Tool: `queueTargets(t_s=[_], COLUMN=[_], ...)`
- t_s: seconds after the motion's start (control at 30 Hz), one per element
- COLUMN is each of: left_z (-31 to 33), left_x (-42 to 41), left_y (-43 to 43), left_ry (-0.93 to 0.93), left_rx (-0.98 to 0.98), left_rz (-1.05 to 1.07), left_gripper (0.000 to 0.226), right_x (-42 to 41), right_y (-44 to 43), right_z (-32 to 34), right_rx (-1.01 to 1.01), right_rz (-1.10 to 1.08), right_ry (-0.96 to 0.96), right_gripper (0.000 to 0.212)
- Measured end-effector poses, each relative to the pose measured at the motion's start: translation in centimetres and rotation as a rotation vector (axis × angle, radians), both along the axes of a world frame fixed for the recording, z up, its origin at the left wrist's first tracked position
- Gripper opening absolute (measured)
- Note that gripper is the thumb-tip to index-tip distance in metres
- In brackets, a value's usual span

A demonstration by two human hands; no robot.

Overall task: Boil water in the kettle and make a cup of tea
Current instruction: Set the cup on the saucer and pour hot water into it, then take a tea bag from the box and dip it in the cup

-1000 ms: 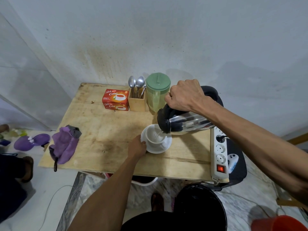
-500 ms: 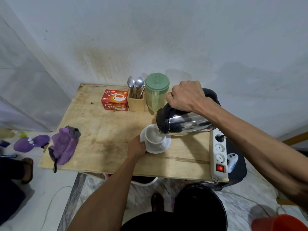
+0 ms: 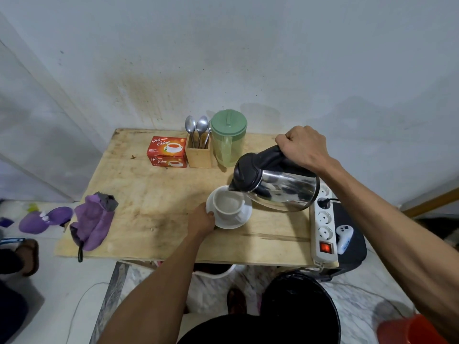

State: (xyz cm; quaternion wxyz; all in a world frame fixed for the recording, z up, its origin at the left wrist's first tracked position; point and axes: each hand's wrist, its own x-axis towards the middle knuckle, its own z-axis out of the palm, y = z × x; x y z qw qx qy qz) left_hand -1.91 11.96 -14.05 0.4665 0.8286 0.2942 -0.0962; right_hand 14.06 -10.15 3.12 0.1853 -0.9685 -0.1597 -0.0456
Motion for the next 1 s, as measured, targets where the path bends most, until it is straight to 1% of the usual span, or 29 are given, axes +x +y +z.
queueTargets(t_s=[0.17, 0.23, 0.37, 0.5, 0.67, 1.0], left_z=[0.2, 0.2, 0.4, 0.3, 0.4, -0.3], left_x=[0.0, 0.0, 0.0, 0.0, 0.2, 0.6], left_y=[-0.1, -0.1, -0.2, -0.2, -0.2, 0.0], left_ry=[-0.004, -0.004, -0.020, -0.014, 0.005, 0.008], left_rx=[0.011, 0.008, -0.007, 0.006, 0.014, 0.040], left_rz=[-0.016, -0.022, -0.019, -0.020, -0.024, -0.021], left_gripper=[0.036, 0.037, 0.038, 0.037, 0.036, 0.036], right_x=[0.6, 1.0, 2.3, 4.2, 7.0, 10.0], right_y=[-2.3, -3.2, -4.9, -6.2, -7.7, -9.6], right_z=[-0.9, -0.9, -1.2, -1.9, -2.9, -5.1], right_rx=[0.299, 0.440, 0.715, 0.904, 0.999, 1.073], right_rz=[-0.218, -0.286, -0.370, -0.448, -0.496, -0.599], right_ry=[0.198, 0.254, 0.307, 0.311, 0.291, 0.297], right_gripper=[0.044, 0.035, 0.031, 0.026, 0.027, 0.022])
